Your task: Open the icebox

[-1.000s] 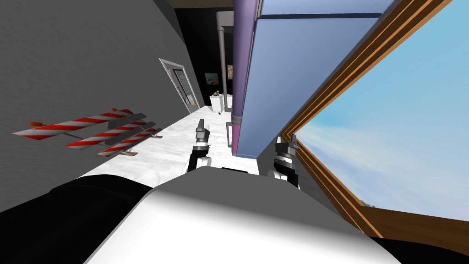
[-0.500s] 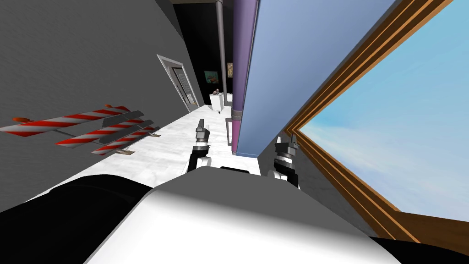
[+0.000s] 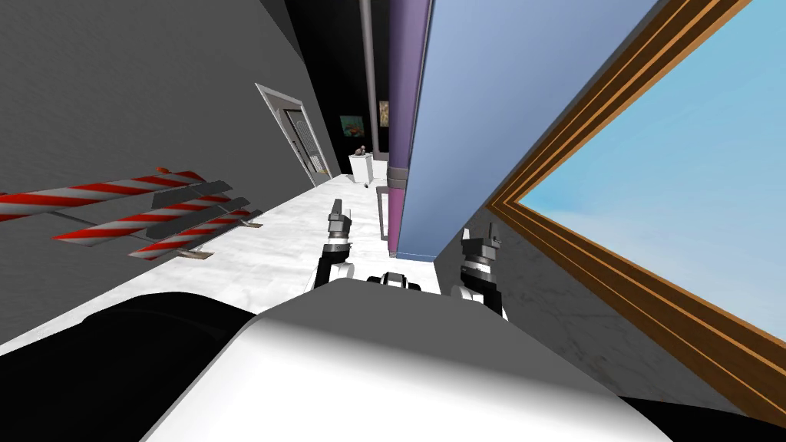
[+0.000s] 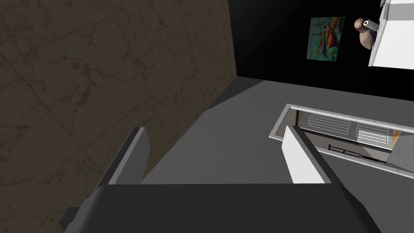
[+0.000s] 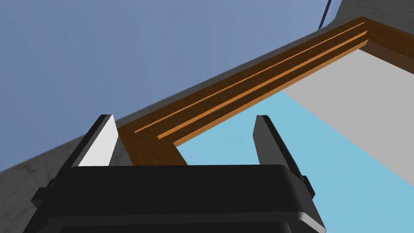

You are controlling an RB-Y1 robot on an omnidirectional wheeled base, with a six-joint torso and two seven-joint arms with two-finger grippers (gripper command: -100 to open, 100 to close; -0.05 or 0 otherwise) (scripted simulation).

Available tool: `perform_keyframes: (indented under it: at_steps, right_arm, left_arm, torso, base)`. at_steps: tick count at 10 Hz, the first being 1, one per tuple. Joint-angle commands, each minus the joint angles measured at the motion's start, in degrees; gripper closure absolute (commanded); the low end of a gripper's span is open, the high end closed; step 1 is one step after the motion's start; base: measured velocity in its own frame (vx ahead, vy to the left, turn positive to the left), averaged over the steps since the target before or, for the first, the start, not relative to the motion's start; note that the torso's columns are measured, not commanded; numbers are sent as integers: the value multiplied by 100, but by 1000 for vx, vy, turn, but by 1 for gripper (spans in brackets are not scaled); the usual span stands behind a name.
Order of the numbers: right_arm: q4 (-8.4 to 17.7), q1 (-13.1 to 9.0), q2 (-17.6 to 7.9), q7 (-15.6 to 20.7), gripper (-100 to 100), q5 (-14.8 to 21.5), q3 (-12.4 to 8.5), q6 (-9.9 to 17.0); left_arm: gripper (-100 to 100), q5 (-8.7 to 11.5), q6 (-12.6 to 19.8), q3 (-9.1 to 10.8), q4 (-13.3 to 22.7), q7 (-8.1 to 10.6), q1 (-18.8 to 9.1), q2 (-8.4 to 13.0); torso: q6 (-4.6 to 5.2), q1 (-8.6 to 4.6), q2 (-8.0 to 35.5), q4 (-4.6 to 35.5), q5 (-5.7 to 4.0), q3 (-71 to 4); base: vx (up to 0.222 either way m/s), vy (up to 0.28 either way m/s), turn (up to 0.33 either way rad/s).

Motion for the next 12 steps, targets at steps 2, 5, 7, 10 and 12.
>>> perform_keyframes:
  at_steps: [2, 5, 7, 10, 12]
  right_arm:
    - [56, -180, -499, 254, -100, 312, -141, -174]
    - [101, -404, -779, 574, -100, 716, -325, -393]
    - [125, -584, -939, 832, -100, 1043, -474, -573]
    - [157, -888, -1166, 1274, -100, 1579, -729, -883]
    - [169, -998, -1240, 1434, -100, 1804, -821, -995]
  left_arm:
    - [0, 0, 0, 0, 0, 0, 1, 0]
    - [0, 0, 0, -1, 0, 0, 1, -1]
    - [0, 0, 0, -1, 0, 0, 1, -1]
    - [0, 0, 0, -1, 0, 0, 2, -1]
    - [0, 0, 0, -1, 0, 0, 1, -1]
  torso:
    - [1, -2, 14, 20, 0, -34]
    - [-1, -1, 26, 24, 0, -29]
    - [0, -12, 23, 24, -3, -30]
    - [1, -2, 13, 22, -1, -34]
    - [0, 4, 31, 25, 1, -27]
  base:
    - [80, 84, -124]
    - [110, 138, -151]
    - [124, 146, -190]
    - [149, 199, -232]
    - [94, 203, -153]
